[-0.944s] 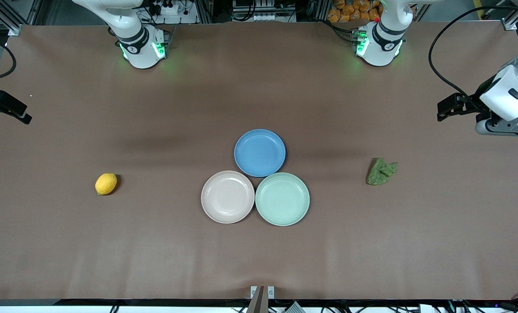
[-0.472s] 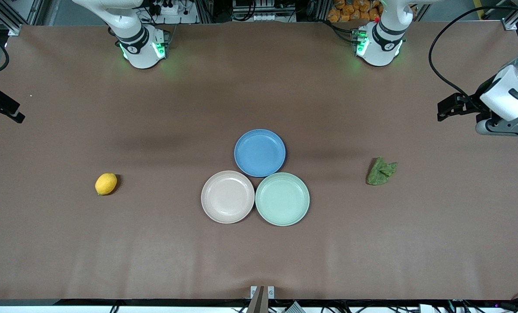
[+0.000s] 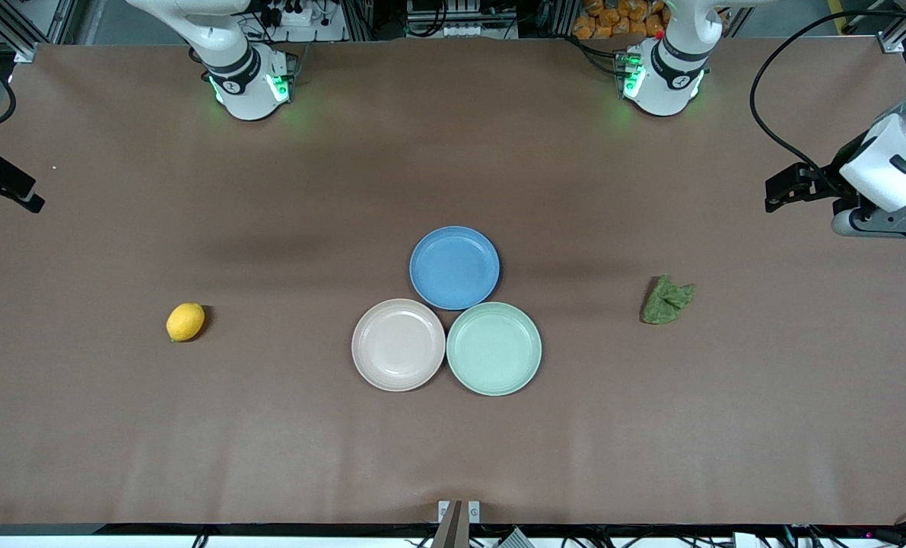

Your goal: Place lemon and lettuce in plates

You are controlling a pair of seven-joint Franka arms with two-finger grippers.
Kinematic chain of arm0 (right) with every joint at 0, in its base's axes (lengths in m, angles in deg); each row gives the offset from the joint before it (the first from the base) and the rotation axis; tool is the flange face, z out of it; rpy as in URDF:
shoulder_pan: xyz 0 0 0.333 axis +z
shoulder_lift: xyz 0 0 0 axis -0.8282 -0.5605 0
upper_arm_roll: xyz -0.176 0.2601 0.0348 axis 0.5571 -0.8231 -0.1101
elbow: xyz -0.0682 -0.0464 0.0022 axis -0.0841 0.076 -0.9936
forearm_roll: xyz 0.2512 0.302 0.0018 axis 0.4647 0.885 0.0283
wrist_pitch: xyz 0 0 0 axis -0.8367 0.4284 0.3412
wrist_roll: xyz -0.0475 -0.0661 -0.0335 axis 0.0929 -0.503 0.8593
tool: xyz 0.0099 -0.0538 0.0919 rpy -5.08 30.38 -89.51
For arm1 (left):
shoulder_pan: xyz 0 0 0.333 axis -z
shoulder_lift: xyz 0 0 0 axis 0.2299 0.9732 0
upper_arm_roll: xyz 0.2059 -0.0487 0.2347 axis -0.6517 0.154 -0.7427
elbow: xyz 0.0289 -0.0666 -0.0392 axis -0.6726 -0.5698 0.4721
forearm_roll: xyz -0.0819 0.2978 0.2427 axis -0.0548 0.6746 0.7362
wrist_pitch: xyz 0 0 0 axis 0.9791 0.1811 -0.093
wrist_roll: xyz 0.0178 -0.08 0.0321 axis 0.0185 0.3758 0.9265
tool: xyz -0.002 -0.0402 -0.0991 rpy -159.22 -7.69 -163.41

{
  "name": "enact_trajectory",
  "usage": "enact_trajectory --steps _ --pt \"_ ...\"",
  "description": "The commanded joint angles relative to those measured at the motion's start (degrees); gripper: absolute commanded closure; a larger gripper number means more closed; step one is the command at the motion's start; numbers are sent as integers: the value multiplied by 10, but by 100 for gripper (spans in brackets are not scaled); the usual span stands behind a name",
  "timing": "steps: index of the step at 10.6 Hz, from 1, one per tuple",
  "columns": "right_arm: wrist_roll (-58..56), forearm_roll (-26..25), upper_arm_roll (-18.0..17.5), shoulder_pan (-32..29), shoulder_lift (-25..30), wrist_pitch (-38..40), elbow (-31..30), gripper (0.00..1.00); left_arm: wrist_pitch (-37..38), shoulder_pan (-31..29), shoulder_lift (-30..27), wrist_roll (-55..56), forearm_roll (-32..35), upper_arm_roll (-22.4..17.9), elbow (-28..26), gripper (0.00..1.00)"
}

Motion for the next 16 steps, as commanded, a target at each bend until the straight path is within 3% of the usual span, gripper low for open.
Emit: enact_trajectory --steps 1,6,16 --pt "5 5 -5 -9 -2 8 4 0 12 -3 4 1 7 2 14 0" --pt "5 5 -4 -11 -15 7 -4 0 12 -2 4 2 6 2 14 0" --pt "6 5 -4 -45 -131 -76 -4 0 12 -2 4 1 6 2 13 0"
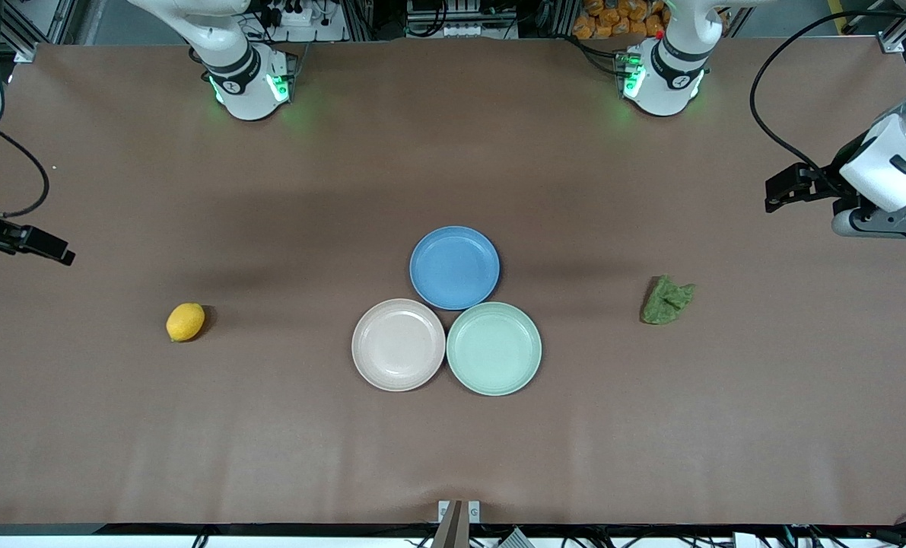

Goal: Place lemon and lettuce in plates
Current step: 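Move the right gripper down over the yellow lemon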

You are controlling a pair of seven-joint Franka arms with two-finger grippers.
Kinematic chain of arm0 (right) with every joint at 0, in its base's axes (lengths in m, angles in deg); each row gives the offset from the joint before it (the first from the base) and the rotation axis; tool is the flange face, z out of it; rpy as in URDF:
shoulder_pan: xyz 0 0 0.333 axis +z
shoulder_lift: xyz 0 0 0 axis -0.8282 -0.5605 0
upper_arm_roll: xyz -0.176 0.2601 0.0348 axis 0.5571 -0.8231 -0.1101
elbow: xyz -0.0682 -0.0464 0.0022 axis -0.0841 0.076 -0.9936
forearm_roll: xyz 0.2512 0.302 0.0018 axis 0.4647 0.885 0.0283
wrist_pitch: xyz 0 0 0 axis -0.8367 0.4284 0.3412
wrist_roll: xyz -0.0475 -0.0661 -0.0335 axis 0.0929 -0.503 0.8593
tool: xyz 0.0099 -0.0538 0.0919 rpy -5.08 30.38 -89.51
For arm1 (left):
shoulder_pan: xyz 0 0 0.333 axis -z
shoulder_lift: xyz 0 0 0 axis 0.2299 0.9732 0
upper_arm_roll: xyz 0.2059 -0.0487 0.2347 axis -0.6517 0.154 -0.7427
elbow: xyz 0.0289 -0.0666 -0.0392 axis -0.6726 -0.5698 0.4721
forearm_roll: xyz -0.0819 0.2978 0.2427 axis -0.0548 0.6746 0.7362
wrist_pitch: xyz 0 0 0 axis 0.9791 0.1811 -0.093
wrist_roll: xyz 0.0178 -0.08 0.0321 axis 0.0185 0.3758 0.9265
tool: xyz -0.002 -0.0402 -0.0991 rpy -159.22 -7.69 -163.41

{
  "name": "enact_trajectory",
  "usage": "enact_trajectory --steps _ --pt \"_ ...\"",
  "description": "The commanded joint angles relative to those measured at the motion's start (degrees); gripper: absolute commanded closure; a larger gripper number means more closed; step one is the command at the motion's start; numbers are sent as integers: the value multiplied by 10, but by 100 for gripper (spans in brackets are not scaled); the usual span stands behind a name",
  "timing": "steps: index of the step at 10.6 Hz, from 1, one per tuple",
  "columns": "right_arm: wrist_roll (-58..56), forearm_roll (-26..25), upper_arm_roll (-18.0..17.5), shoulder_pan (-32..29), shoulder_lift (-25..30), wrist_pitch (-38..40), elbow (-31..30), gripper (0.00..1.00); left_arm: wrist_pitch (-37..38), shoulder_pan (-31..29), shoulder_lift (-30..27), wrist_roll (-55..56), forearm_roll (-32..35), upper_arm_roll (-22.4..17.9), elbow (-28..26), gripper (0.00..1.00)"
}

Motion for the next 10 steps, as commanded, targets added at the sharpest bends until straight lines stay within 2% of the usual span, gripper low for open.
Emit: enact_trajectory --steps 1,5,8,10 --pt "5 5 -6 -31 -39 -23 6 0 12 -1 3 2 6 2 12 0" --pt "89 6 -6 -37 -85 -63 6 0 12 -2 4 1 6 2 11 0" --pt "202 6 -7 -22 -121 -79 6 0 12 -1 4 1 6 2 10 0" --pt "223 6 -7 -8 -143 -111 1 0 12 -1 4 1 6 2 11 0"
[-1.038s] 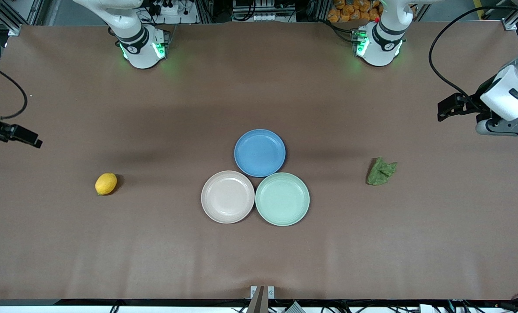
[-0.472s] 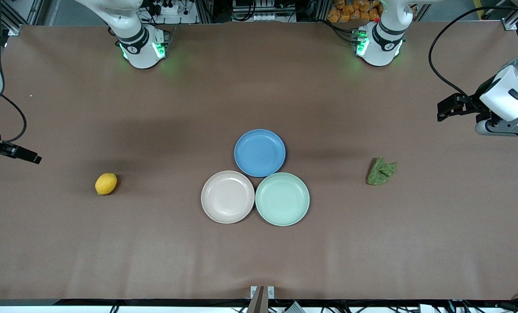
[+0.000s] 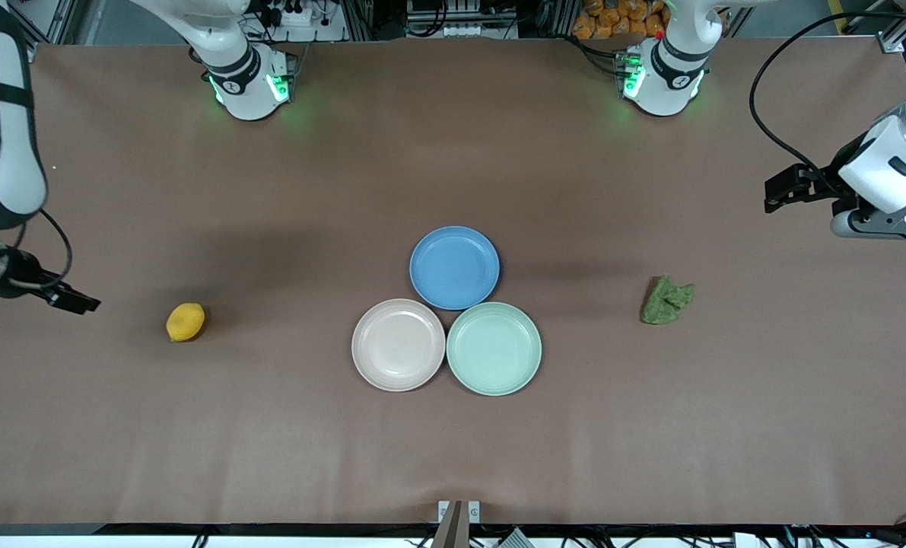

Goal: Place lemon and lettuce in plates
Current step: 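Move the right gripper down over the yellow lemon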

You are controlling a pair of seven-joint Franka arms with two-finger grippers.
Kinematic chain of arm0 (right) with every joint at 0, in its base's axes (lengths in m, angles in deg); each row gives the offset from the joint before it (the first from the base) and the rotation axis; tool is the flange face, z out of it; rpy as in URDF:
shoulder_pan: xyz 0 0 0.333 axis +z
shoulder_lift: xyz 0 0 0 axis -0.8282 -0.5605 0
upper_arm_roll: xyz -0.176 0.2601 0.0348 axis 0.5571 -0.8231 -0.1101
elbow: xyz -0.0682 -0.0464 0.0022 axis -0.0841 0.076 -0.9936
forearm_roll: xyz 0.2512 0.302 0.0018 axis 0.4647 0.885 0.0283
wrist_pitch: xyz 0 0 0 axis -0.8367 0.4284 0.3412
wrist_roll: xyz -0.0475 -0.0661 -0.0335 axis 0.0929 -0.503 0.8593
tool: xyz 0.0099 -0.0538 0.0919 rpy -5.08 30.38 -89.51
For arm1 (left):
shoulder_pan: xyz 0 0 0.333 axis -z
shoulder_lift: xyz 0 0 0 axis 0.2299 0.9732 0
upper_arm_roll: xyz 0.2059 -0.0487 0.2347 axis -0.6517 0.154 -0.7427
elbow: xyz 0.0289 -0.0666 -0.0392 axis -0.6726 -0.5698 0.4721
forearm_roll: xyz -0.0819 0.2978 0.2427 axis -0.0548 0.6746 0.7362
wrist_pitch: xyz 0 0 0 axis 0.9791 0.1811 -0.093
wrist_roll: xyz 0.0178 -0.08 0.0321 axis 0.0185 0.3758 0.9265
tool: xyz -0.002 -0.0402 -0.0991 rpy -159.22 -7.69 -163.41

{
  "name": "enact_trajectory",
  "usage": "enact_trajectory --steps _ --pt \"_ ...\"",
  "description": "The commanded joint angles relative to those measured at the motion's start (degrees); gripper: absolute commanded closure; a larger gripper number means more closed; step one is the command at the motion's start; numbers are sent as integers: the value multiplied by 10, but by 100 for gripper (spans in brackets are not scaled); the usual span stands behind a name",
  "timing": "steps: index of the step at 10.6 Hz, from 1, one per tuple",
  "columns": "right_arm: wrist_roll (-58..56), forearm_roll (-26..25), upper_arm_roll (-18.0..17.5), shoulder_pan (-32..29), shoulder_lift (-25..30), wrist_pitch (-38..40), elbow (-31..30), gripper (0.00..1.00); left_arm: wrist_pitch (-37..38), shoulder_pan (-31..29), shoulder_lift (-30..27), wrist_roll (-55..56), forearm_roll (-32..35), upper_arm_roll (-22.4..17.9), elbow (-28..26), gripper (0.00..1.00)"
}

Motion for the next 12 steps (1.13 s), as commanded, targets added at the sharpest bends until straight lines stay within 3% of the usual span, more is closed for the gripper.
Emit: enact_trajectory --steps 1,4,12 --pt "35 3 -2 19 -27 -62 -18 0 11 -1 3 1 7 2 11 0" --pt "33 3 -2 41 -40 -176 -86 0 11 -2 3 0 7 2 11 0" --pt "36 3 -3 58 -115 -191 -88 0 3 4 40 1 6 3 8 0"
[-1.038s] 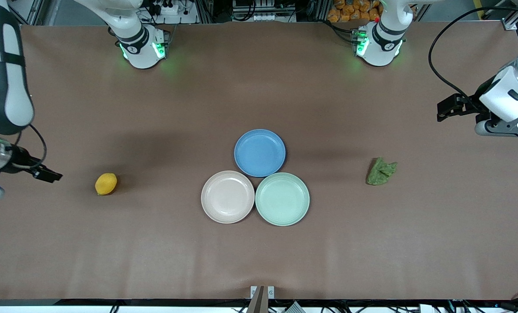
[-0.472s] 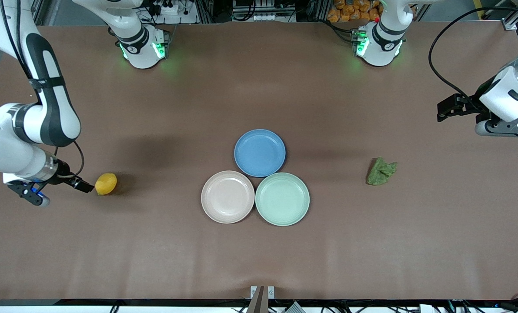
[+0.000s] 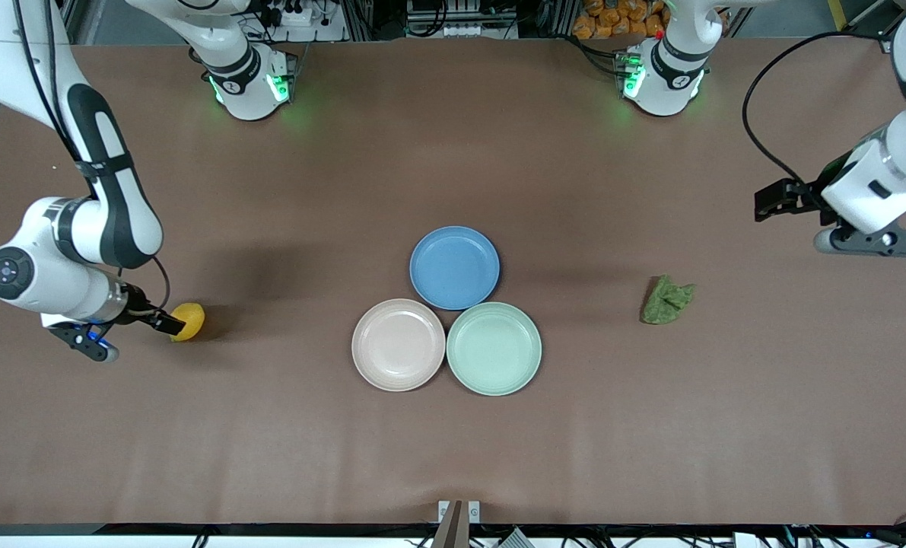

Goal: Place lemon and lettuce in plates
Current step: 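Close the right gripper on the lemon while the left gripper approaches the lettuce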

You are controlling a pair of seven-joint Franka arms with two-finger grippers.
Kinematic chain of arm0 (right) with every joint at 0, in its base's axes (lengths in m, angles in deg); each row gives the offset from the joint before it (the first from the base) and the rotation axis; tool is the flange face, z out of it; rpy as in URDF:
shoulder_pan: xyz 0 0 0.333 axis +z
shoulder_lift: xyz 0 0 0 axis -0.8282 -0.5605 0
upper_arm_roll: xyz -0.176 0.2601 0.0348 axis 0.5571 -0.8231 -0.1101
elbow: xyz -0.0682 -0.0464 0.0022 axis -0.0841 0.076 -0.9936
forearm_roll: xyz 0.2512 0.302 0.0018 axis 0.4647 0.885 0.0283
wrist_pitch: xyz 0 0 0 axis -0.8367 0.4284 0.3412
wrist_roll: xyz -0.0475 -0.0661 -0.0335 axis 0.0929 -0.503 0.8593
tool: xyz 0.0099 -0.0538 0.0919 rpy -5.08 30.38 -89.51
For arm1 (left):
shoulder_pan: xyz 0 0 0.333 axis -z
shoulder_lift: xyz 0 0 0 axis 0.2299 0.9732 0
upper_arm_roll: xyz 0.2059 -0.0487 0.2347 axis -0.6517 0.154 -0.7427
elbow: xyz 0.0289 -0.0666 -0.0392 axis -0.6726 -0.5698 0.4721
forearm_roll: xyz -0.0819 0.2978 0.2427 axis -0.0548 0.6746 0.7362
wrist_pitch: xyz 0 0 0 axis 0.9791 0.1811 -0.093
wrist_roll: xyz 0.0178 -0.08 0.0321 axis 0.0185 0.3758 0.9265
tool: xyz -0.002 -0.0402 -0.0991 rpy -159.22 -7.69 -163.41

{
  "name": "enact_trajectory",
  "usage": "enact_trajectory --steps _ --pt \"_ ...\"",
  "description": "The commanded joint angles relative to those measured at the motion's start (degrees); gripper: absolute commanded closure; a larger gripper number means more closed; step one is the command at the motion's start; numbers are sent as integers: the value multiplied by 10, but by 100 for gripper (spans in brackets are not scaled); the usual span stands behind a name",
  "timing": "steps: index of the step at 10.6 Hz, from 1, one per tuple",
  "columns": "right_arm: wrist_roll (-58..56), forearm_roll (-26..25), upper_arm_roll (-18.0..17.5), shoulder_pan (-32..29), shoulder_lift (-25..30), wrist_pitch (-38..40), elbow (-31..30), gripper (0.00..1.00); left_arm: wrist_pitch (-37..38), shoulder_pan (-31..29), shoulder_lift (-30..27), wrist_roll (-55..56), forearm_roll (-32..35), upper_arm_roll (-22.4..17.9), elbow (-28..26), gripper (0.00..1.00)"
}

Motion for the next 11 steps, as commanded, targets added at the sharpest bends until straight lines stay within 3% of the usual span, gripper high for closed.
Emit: enact_trajectory --steps 1,8,10,11 --pt "9 3 0 6 -28 -27 1 0 0 2 15 1 6 2 8 0" --pt "8 4 -1 4 -63 -51 1 0 -36 5 15 8 5 3 -21 0" --pt "9 12 -1 4 -65 -52 1 59 -53 9 16 10 5 6 -37 0" --pt "8 45 -1 4 -64 -52 1 81 -62 9 15 11 5 7 -45 0"
